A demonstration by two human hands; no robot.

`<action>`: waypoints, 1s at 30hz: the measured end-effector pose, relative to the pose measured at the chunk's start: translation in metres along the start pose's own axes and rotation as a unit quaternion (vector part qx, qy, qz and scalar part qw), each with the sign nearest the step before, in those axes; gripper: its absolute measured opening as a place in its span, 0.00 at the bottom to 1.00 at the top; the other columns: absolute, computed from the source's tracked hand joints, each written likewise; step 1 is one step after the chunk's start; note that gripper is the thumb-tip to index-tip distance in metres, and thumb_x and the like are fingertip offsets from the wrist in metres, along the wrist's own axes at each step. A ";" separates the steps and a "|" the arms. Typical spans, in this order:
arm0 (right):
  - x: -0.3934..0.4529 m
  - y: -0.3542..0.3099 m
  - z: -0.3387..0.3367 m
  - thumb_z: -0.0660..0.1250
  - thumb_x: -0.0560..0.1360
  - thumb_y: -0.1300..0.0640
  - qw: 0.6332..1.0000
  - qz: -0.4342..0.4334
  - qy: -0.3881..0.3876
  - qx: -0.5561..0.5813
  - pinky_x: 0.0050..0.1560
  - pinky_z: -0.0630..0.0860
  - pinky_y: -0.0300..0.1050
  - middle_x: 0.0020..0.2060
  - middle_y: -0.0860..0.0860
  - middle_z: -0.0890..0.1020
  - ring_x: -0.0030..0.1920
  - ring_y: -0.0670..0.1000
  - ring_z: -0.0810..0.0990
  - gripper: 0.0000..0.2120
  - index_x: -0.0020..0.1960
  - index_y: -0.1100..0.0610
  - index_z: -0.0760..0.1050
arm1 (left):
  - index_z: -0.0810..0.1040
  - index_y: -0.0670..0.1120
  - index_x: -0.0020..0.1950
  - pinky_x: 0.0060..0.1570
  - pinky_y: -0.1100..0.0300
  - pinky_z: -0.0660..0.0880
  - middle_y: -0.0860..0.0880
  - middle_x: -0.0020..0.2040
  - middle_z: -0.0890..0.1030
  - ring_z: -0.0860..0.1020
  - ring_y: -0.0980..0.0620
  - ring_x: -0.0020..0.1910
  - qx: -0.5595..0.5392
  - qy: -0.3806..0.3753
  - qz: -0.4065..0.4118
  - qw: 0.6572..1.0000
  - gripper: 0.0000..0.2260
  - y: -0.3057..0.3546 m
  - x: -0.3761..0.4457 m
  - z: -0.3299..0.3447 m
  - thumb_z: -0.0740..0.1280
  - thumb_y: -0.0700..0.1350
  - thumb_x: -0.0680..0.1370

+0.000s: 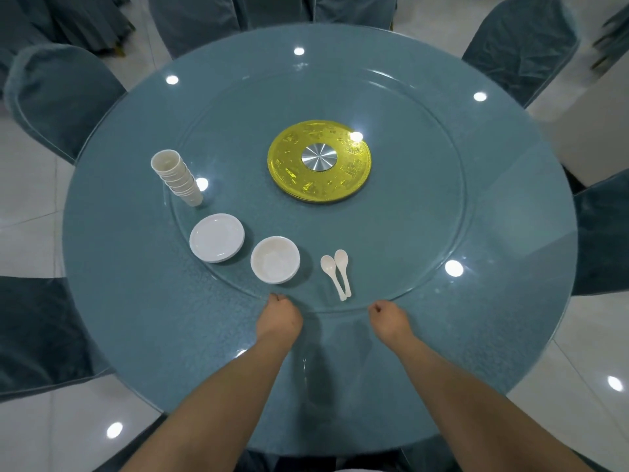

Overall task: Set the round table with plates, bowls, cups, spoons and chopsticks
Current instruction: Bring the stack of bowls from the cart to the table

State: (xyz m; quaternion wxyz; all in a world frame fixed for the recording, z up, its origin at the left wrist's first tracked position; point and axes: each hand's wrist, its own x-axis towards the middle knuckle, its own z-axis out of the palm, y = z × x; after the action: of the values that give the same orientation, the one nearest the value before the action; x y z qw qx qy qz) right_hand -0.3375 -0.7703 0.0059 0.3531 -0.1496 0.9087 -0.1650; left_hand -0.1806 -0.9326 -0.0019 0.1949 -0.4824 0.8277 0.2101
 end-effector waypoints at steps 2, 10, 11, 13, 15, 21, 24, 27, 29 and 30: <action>0.000 -0.003 0.000 0.58 0.79 0.58 1.000 -0.003 0.002 -0.004 0.46 0.71 0.44 0.45 0.58 0.83 0.43 0.54 0.75 0.12 0.37 0.56 0.69 | 0.76 0.41 0.59 0.54 0.53 0.73 0.42 0.61 0.77 0.77 0.42 0.59 -0.013 0.008 0.027 1.000 0.13 0.019 -0.006 -0.004 0.57 0.41 0.80; 0.000 -0.002 -0.017 0.60 0.79 0.58 1.000 -0.017 0.018 -0.007 0.53 0.73 0.46 0.52 0.60 0.83 0.55 0.59 0.80 0.11 0.50 0.62 0.80 | 0.73 0.44 0.64 0.57 0.50 0.75 0.44 0.63 0.76 0.77 0.42 0.61 0.015 -0.075 0.226 0.971 0.15 0.096 -0.006 -0.001 0.58 0.40 0.79; 0.000 0.001 -0.020 0.60 0.79 0.58 1.000 -0.014 0.017 -0.002 0.53 0.73 0.47 0.52 0.61 0.83 0.55 0.59 0.80 0.11 0.50 0.63 0.80 | 0.71 0.44 0.68 0.59 0.50 0.73 0.45 0.66 0.74 0.75 0.43 0.63 0.036 -0.085 0.246 0.965 0.17 0.100 -0.005 0.002 0.58 0.41 0.79; -0.001 0.008 -0.027 0.59 0.80 0.58 1.000 -0.005 0.014 0.005 0.52 0.73 0.47 0.51 0.61 0.83 0.54 0.59 0.80 0.12 0.48 0.62 0.79 | 0.70 0.44 0.69 0.61 0.51 0.72 0.46 0.67 0.73 0.73 0.45 0.66 0.063 -0.096 0.270 0.956 0.18 0.106 -0.002 0.008 0.59 0.42 0.79; -0.002 0.019 -0.033 0.58 0.80 0.59 1.000 0.011 0.014 0.014 0.50 0.73 0.48 0.50 0.63 0.83 0.52 0.60 0.80 0.11 0.43 0.60 0.77 | 0.71 0.44 0.66 0.60 0.51 0.73 0.46 0.66 0.73 0.74 0.45 0.65 0.070 -0.102 0.268 0.956 0.16 0.109 0.001 0.013 0.60 0.42 0.78; -0.008 0.051 -0.046 0.59 0.79 0.60 0.994 0.082 0.044 0.065 0.50 0.73 0.48 0.45 0.63 0.81 0.46 0.55 0.78 0.10 0.40 0.59 0.72 | 0.77 0.40 0.60 0.59 0.51 0.75 0.42 0.60 0.78 0.78 0.41 0.61 0.146 -0.112 0.236 0.954 0.14 0.117 0.006 0.018 0.59 0.42 0.78; -0.016 0.062 -0.051 0.59 0.80 0.59 0.989 0.104 0.057 0.091 0.51 0.73 0.46 0.50 0.63 0.82 0.52 0.58 0.80 0.11 0.46 0.63 0.77 | 0.78 0.39 0.61 0.61 0.51 0.74 0.42 0.62 0.78 0.77 0.42 0.62 0.156 -0.121 0.207 0.958 0.15 0.118 0.003 0.014 0.59 0.41 0.77; -0.029 0.073 -0.057 0.59 0.80 0.60 0.986 0.102 0.065 0.111 0.50 0.73 0.46 0.50 0.64 0.82 0.52 0.58 0.81 0.12 0.48 0.66 0.78 | 0.77 0.41 0.62 0.61 0.51 0.75 0.42 0.63 0.78 0.77 0.42 0.62 0.158 -0.131 0.178 0.962 0.17 0.117 0.000 0.007 0.58 0.41 0.76; -0.044 0.086 -0.065 0.59 0.80 0.59 0.985 0.100 0.074 0.116 0.49 0.73 0.46 0.50 0.63 0.83 0.49 0.57 0.80 0.12 0.46 0.63 0.78 | 0.77 0.41 0.63 0.62 0.51 0.74 0.42 0.64 0.78 0.77 0.42 0.63 0.171 -0.139 0.173 0.960 0.17 0.124 -0.008 0.000 0.58 0.41 0.76; -0.051 0.092 -0.069 0.59 0.80 0.58 0.984 0.101 0.081 0.123 0.50 0.73 0.46 0.50 0.62 0.83 0.50 0.57 0.80 0.12 0.46 0.63 0.78 | 0.76 0.40 0.64 0.62 0.51 0.74 0.41 0.64 0.77 0.76 0.42 0.64 0.176 -0.141 0.175 0.959 0.17 0.129 -0.012 -0.003 0.58 0.41 0.77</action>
State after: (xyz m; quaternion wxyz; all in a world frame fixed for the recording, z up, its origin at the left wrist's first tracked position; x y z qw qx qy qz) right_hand -0.3637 -0.6545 0.0471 0.3088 0.0010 0.9175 -0.2509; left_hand -0.2893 -0.8682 0.0279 0.3516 -0.2539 0.8871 0.1581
